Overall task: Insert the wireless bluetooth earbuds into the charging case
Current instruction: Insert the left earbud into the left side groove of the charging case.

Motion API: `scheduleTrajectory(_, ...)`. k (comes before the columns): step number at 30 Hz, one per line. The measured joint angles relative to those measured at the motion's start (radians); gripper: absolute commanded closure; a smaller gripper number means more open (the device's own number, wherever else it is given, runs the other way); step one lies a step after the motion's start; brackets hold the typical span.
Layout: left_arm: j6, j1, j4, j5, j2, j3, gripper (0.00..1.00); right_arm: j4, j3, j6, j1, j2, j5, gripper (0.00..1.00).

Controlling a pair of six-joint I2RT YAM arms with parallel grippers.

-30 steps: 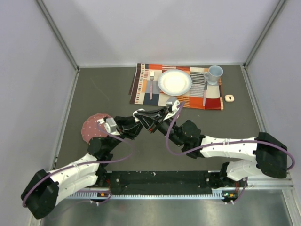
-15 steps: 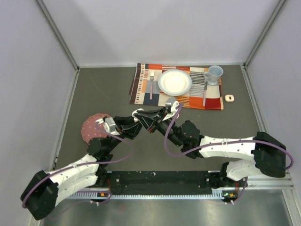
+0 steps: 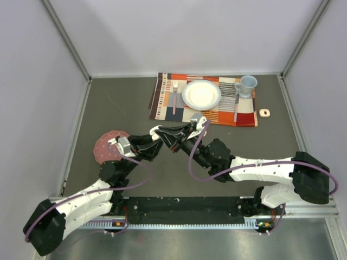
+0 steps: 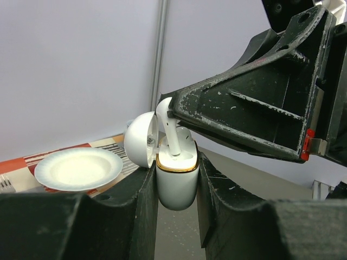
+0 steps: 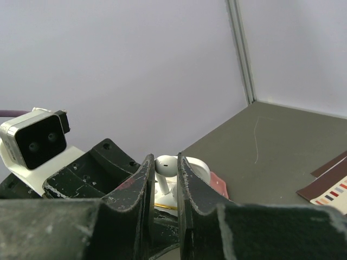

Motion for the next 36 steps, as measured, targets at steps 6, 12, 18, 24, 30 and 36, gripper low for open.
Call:
scheduleTrajectory(6,0.0,0.0,0.0,0.0,0.0,-0.001,1.0,0.002,0.0,0.0,0.0,0.002,0.0,0.98)
scheduleTrajectory(12,0.0,0.0,0.001,-0.002,0.0,-0.002,1.0,0.01,-0.001,0.002,0.002,0.005,0.002,0.99)
scheduleTrajectory(18,0.0,0.0,0.017,-0.006,0.01,-0.004,1.0,0.052,-0.001,0.012,0.008,0.026,0.01,1.0)
scheduleTrajectory(24,0.002,0.0,0.019,-0.005,0.023,-0.006,1.0,0.079,-0.001,0.02,0.028,0.056,0.017,1.0)
scheduleTrajectory(30,0.004,0.0,0.028,-0.006,0.023,-0.014,1.0,0.084,-0.001,0.026,0.028,0.061,0.019,1.0)
scheduleTrajectory(36,0.004,-0.001,0.027,-0.018,0.011,-0.02,1.0,0.09,-0.004,0.023,0.034,0.061,0.028,0.99)
